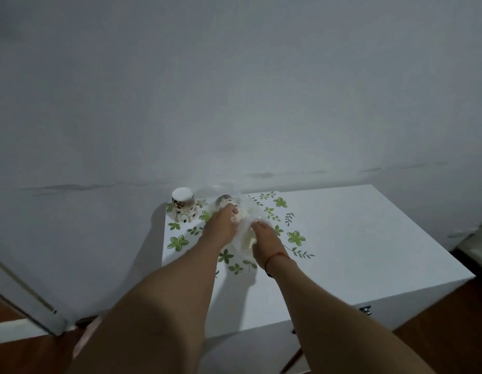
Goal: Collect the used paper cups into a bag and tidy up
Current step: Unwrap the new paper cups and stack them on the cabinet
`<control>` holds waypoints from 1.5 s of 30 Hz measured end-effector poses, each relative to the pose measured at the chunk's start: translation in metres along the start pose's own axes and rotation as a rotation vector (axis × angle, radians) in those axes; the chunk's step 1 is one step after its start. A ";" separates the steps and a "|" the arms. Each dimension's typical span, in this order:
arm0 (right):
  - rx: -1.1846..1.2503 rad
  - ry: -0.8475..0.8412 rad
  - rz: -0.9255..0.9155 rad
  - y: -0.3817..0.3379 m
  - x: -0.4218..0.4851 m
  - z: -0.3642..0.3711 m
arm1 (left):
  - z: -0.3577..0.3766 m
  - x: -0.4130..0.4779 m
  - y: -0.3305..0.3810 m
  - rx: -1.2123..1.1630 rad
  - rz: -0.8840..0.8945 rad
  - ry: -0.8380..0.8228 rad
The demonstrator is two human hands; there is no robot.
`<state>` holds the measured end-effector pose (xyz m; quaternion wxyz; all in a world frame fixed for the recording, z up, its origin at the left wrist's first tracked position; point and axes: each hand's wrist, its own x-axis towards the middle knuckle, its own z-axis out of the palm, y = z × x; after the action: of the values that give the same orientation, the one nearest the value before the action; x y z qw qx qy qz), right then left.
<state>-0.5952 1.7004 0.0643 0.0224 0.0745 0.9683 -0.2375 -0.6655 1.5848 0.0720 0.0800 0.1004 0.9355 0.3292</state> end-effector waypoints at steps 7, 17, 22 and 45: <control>-0.006 0.091 0.013 0.016 0.020 0.000 | 0.015 0.012 0.003 -0.032 0.056 -0.008; -0.146 0.174 0.039 0.037 0.028 -0.010 | 0.021 0.006 0.021 0.223 0.176 -0.147; -0.067 0.151 0.045 0.044 0.027 -0.010 | 0.022 0.010 0.032 0.358 0.154 -0.158; 0.108 0.072 0.250 0.053 0.010 -0.020 | 0.035 -0.012 0.048 -0.576 -0.652 -0.084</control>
<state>-0.5973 1.7569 0.0568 0.0130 0.2043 0.9374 -0.2817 -0.6404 1.6394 0.0761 0.2425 -0.2134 0.7842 0.5298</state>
